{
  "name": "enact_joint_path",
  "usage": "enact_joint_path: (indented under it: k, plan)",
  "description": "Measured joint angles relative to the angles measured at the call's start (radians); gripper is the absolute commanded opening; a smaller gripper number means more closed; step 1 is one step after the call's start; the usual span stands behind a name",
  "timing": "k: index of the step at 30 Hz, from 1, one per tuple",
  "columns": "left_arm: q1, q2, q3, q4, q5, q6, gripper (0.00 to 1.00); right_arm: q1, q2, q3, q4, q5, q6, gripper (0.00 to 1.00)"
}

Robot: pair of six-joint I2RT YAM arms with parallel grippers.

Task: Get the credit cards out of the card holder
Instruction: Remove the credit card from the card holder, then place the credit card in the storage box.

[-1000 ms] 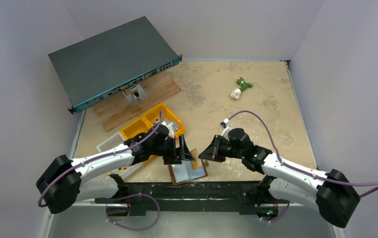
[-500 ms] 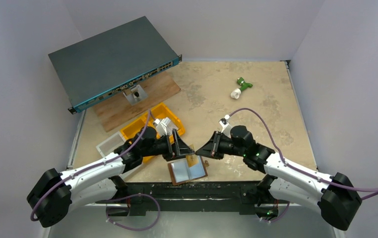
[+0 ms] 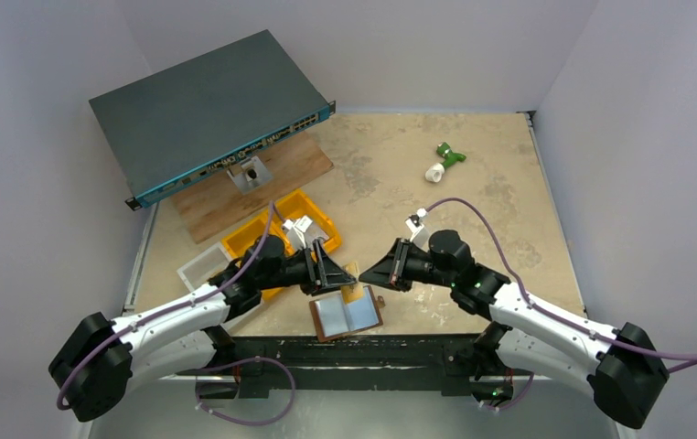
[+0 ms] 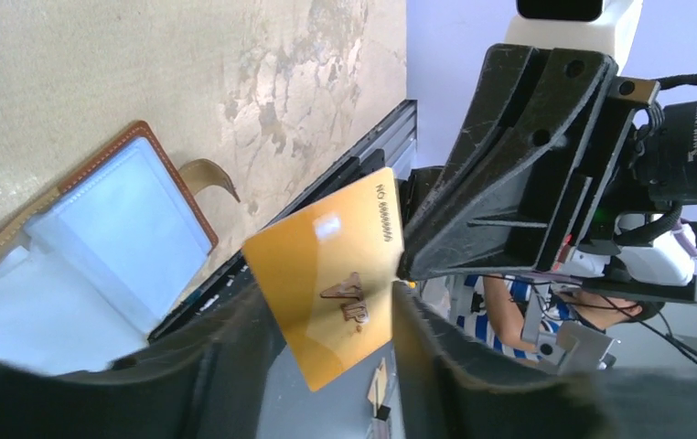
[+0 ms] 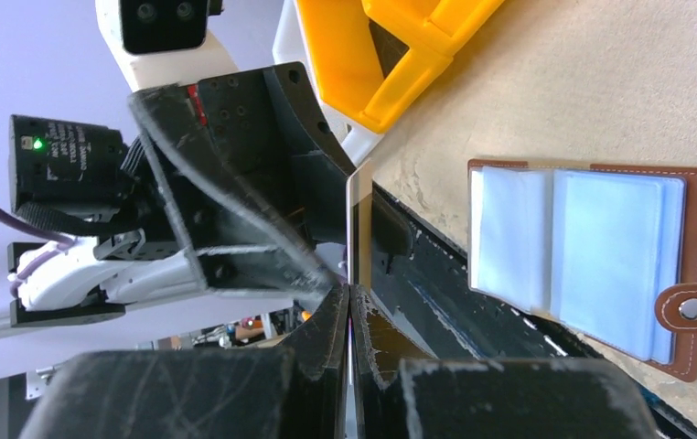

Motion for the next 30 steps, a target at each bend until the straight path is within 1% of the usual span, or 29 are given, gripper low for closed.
enact_joint_path:
  k: [3, 4, 5, 8, 10, 11, 13, 14, 15, 16, 18, 19, 20, 21, 22, 25, 30]
  plan:
    - [0.006, 0.0, -0.01, 0.003, -0.002, -0.011, 0.01, -0.001, -0.002, 0.0, 0.002, -0.013, 0.0, 0.0]
    - [0.011, -0.001, -0.013, 0.005, -0.003, -0.018, 0.0, -0.002, -0.002, 0.0, -0.005, -0.011, 0.0, 0.0]
    - [0.016, -0.003, -0.013, 0.005, 0.0, -0.02, 0.0, -0.006, -0.001, 0.0, -0.023, -0.005, -0.006, 0.03]
    - [0.018, -0.016, -0.013, 0.031, 0.004, -0.023, 0.0, -0.015, 0.011, 0.0, -0.059, 0.011, -0.018, 0.24]
    - [0.016, -0.022, -0.012, 0.026, 0.006, -0.021, 0.0, -0.011, 0.019, 0.013, -0.08, 0.016, -0.039, 0.33]
    - [0.014, -0.026, -0.011, 0.013, 0.004, -0.02, 0.0, -0.01, 0.023, 0.023, -0.092, 0.021, -0.047, 0.37]
    - [0.011, -0.05, -0.001, -0.069, -0.016, -0.005, 0.0, -0.004, 0.033, 0.054, -0.12, 0.04, -0.074, 0.43]
    - [0.01, -0.071, 0.014, -0.138, -0.037, 0.007, 0.0, -0.003, 0.037, 0.069, -0.13, 0.046, -0.088, 0.43]
    - [0.01, -0.095, 0.035, -0.213, -0.065, 0.024, 0.0, -0.002, 0.04, 0.079, -0.135, 0.05, -0.099, 0.43]
    - [0.01, -0.117, 0.056, -0.275, -0.089, 0.041, 0.0, 0.0, 0.043, 0.082, -0.134, 0.055, -0.109, 0.4]
    - [0.011, -0.175, 0.134, -0.462, -0.169, 0.084, 0.0, 0.003, 0.056, 0.082, -0.136, 0.064, -0.12, 0.31]
    - [0.011, -0.193, 0.166, -0.521, -0.197, 0.097, 0.0, 0.005, 0.067, 0.082, -0.135, 0.066, -0.124, 0.25]
    - [0.013, -0.21, 0.209, -0.599, -0.235, 0.117, 0.0, 0.01, 0.083, 0.082, -0.132, 0.068, -0.127, 0.18]
    - [0.014, -0.221, 0.249, -0.669, -0.269, 0.136, 0.0, 0.019, 0.104, 0.081, -0.126, 0.07, -0.13, 0.14]
    - [0.017, -0.229, 0.293, -0.752, -0.311, 0.154, 0.0, 0.032, 0.132, 0.081, -0.116, 0.074, -0.132, 0.12]
    - [0.028, -0.236, 0.363, -0.928, -0.405, 0.187, 0.0, 0.077, 0.208, 0.082, -0.09, 0.09, -0.139, 0.05]
    - [0.054, -0.233, 0.424, -1.204, -0.55, 0.201, 0.0, 0.145, 0.366, 0.092, -0.043, 0.097, -0.146, 0.0]
